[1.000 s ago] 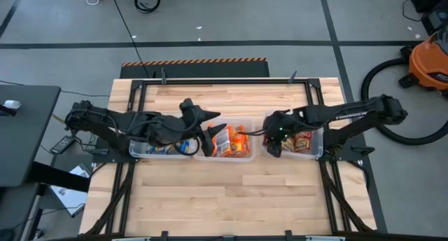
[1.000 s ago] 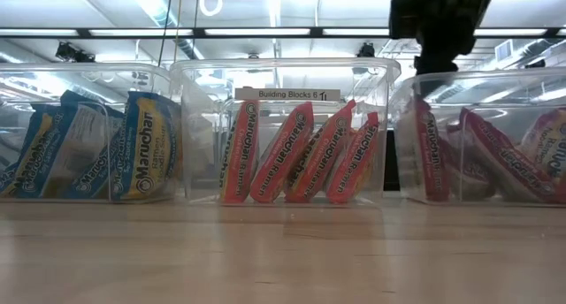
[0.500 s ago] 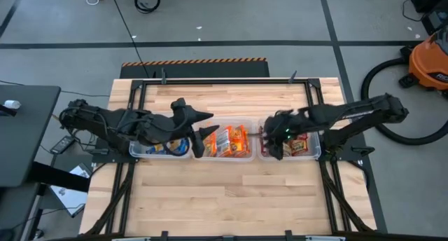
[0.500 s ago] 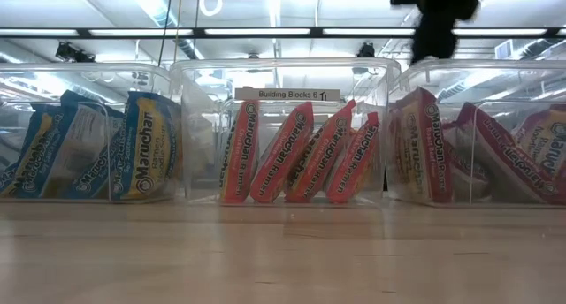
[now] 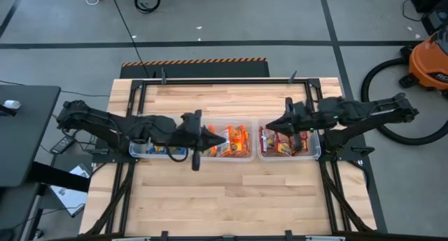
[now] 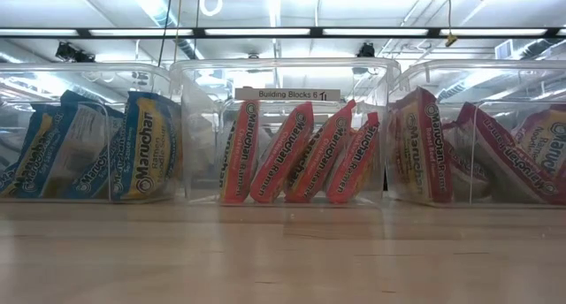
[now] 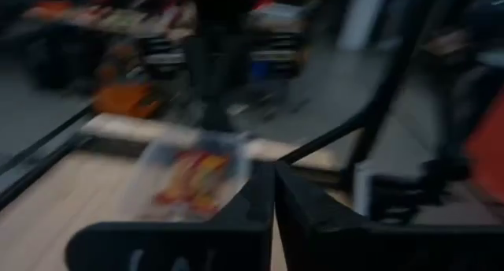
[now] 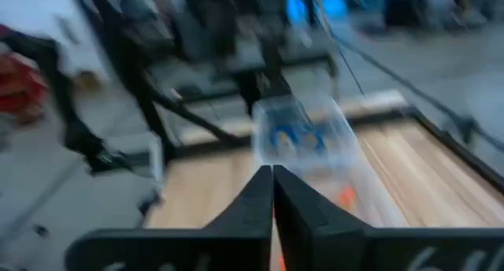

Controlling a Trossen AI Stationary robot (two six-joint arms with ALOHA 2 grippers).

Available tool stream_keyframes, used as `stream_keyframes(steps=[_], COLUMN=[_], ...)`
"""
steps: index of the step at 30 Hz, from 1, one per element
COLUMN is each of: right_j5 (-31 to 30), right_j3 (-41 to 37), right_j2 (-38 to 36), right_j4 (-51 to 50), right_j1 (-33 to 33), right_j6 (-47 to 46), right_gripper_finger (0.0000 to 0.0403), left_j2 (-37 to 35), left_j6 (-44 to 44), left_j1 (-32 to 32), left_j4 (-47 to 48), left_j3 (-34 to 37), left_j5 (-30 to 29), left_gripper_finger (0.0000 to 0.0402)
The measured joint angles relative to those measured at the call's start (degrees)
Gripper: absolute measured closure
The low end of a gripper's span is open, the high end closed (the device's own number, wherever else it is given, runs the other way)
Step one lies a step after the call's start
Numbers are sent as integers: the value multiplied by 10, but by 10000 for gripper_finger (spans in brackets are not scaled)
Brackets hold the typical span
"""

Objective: Sort Maruchan noodles
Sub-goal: Return to Home Position

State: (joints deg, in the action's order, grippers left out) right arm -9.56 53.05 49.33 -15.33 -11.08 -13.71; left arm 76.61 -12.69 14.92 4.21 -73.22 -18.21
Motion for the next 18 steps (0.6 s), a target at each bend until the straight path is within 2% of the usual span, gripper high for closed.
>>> stream_keyframes(steps=[2, 4, 6, 9, 13, 18], right_j5=[22, 35, 44, 56, 49, 45], right_j3=[-15, -20, -20, -20, -20, -20], right_j2=[-24, -46, -70, -101, -124, -128], right_j4=[43, 59, 44, 12, -31, -31], right_j1=[-4, -6, -9, -9, -9, -8], right_j6=[16, 12, -25, -39, 27, 92], right_gripper_finger=[393, 388, 371, 352, 344, 345], left_j2=[-15, -33, -58, -101, -120, -112], left_j6=[13, 16, 16, 12, 28, 11], left_j1=[-14, -32, -49, -68, -88, -96], left_j4=[-74, -123, -151, -107, -36, 0], left_j3=[51, 97, 131, 161, 177, 175], left_j5=[48, 80, 86, 67, 26, 32], left_gripper_finger=[392, 391, 391, 391, 390, 390])
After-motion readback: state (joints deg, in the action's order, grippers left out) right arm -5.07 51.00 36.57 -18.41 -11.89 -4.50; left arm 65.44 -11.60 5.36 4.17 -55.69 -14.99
